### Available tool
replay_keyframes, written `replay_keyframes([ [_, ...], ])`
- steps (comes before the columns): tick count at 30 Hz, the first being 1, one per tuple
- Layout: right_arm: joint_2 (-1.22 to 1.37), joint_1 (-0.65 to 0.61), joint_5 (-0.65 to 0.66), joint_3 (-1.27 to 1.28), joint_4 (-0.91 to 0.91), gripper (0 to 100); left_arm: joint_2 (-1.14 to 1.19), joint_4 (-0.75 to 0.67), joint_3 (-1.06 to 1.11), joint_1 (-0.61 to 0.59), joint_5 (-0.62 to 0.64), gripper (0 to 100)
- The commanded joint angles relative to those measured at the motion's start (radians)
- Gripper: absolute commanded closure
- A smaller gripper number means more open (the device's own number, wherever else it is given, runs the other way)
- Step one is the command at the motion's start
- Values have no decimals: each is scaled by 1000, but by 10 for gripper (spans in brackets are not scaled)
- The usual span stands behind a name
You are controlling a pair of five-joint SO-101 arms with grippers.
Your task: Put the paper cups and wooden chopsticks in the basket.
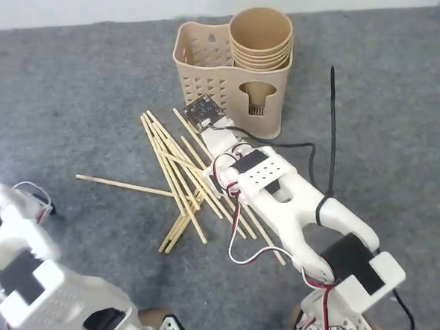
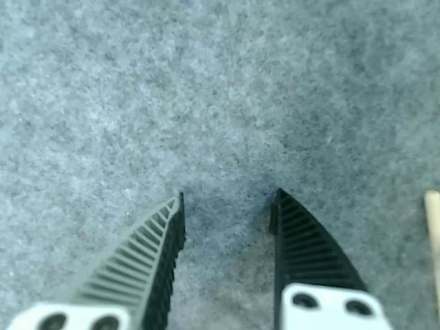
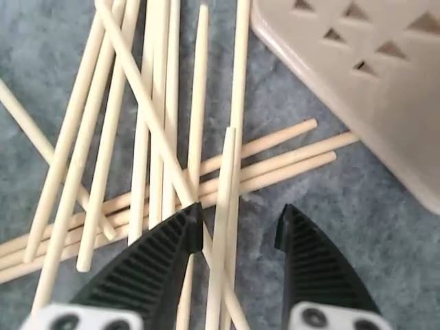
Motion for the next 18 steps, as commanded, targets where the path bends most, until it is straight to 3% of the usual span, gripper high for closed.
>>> replay_keyframes([
  [1,33,8,-5,-60,-33,890,8,6,-18,9,-11,805],
  [4,62,21,-5,-115,16,997,8,6,-18,9,-11,805],
  [11,12,44,-6,-210,211,991,8,6,-18,8,-11,805],
  [18,-369,28,-3,-236,323,991,2,8,-13,8,-11,805],
])
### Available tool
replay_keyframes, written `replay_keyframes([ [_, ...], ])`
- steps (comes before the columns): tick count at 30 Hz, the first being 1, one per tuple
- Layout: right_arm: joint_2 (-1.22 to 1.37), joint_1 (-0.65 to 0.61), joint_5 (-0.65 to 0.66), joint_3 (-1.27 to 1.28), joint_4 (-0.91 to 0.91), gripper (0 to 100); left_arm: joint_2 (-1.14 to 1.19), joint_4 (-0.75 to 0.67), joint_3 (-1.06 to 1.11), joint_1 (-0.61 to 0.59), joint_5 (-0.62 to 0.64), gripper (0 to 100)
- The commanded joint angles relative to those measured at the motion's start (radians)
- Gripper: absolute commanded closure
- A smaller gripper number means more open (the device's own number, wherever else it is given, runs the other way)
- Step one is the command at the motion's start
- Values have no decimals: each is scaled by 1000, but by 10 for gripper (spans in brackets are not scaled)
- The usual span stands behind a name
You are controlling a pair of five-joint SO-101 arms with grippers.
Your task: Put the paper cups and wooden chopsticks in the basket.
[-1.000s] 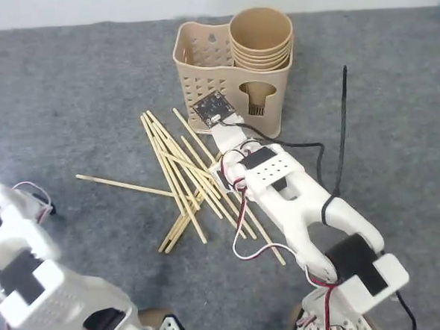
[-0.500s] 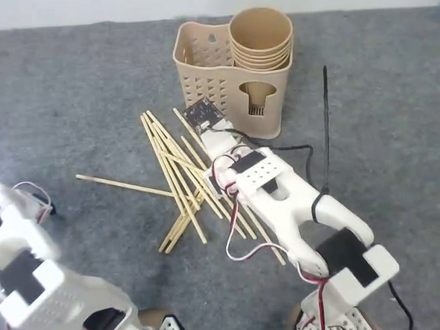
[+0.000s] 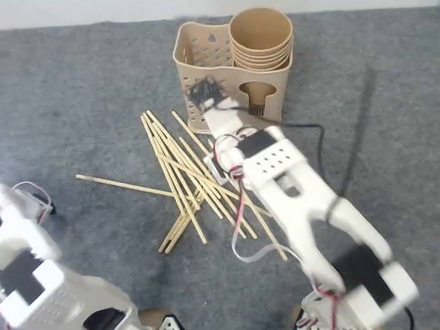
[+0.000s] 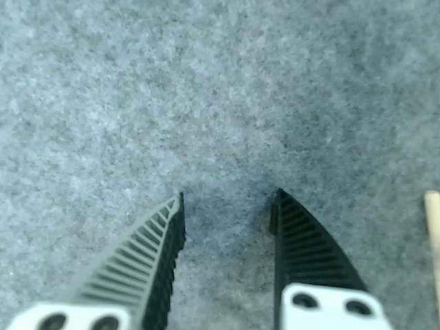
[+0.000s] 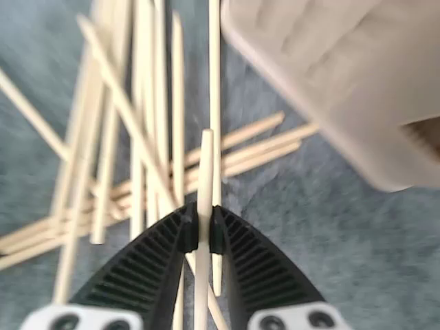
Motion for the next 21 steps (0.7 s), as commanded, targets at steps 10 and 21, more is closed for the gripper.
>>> replay_keyframes([
  [10,-743,-7,204,-51,-2,991,-258,-69,194,74,-91,805],
  [21,-863,-2,203,-63,12,991,-732,-101,420,318,164,805],
])
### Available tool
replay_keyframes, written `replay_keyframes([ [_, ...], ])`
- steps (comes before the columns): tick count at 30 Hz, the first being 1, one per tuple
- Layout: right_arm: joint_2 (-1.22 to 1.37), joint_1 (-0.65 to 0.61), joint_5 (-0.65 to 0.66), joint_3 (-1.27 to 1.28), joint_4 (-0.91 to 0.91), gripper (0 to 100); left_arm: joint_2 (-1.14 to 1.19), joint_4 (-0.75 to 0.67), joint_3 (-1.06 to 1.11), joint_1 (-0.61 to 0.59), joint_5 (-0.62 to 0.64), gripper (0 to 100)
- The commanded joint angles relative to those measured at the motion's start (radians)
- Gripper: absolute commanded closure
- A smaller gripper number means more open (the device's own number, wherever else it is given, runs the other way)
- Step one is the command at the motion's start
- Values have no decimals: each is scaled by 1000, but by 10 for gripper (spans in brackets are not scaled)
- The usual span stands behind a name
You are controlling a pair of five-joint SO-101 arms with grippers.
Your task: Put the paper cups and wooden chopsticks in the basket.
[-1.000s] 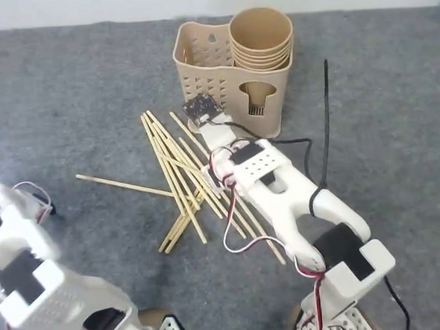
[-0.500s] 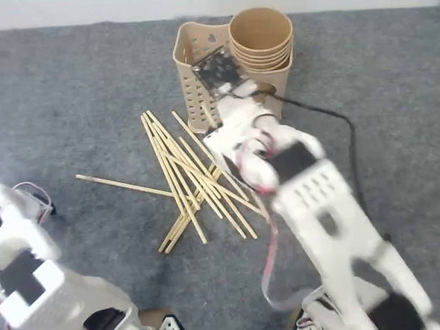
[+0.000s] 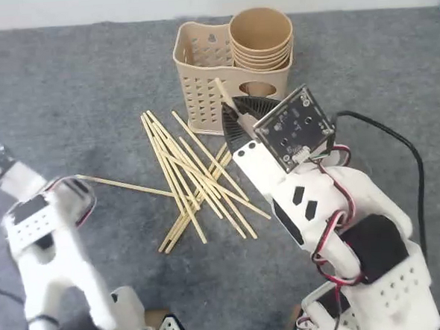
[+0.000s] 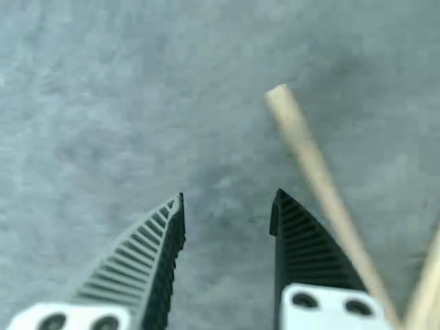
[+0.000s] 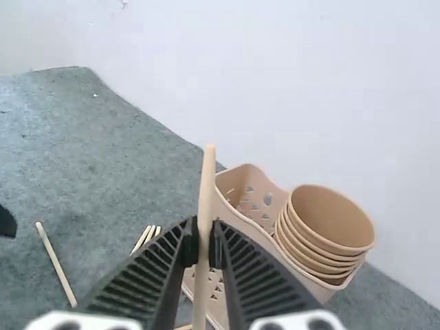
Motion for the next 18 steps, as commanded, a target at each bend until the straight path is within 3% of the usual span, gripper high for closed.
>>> replay_keyframes([
  [1,-27,18,17,-60,4,991,-140,-38,-4,100,126,805],
  [6,-27,70,14,-55,2,991,-15,-143,-18,173,252,805],
  [10,-27,82,14,-35,-1,991,207,-141,-148,160,292,805],
  [18,-15,77,12,-14,-25,991,652,78,-585,141,341,805],
])
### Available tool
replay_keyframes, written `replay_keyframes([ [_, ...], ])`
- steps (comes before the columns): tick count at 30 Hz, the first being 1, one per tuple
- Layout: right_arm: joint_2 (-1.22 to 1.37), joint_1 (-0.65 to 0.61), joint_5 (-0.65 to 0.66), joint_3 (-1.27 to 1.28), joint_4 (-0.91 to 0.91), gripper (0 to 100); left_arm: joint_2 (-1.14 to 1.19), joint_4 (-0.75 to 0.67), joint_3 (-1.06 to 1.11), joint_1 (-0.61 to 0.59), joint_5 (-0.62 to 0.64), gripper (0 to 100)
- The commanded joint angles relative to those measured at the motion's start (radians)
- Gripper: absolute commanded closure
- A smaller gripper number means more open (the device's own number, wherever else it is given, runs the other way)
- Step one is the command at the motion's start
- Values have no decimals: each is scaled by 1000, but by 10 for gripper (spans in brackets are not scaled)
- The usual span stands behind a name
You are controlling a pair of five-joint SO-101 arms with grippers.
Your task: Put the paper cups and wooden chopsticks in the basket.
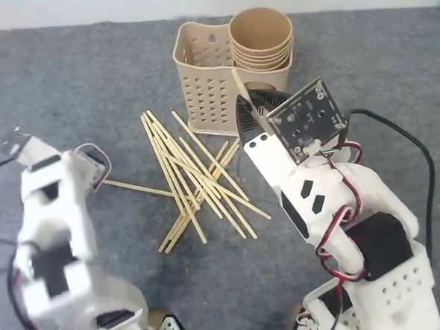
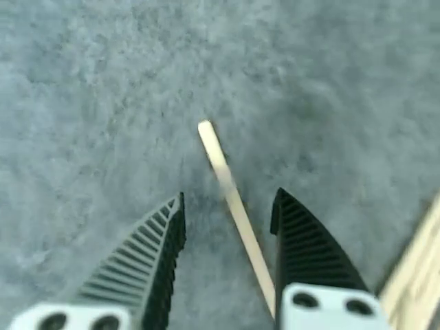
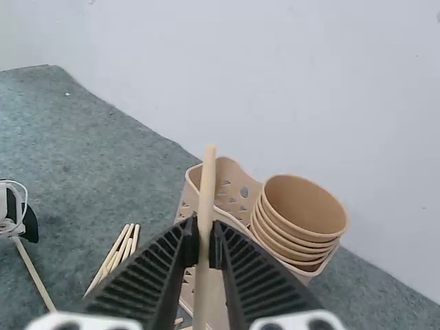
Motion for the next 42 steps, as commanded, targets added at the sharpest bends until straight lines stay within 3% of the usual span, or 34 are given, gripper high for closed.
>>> replay_keyframes([
  [1,-15,7,12,-14,-31,991,195,141,-291,-8,38,805],
  [10,-15,8,12,-14,-35,991,354,230,-504,15,46,820],
  [15,-15,7,11,-14,-35,991,387,256,-515,44,40,998],
  [23,-25,10,-75,-25,-53,991,342,330,-506,44,-28,988],
  [30,-15,47,-264,-17,-263,991,-14,311,-358,49,-28,988],
  [36,61,73,-477,-20,-498,991,-489,130,-120,94,-28,988],
  [42,226,108,-543,-23,-743,991,-861,-46,44,103,-97,988],
])
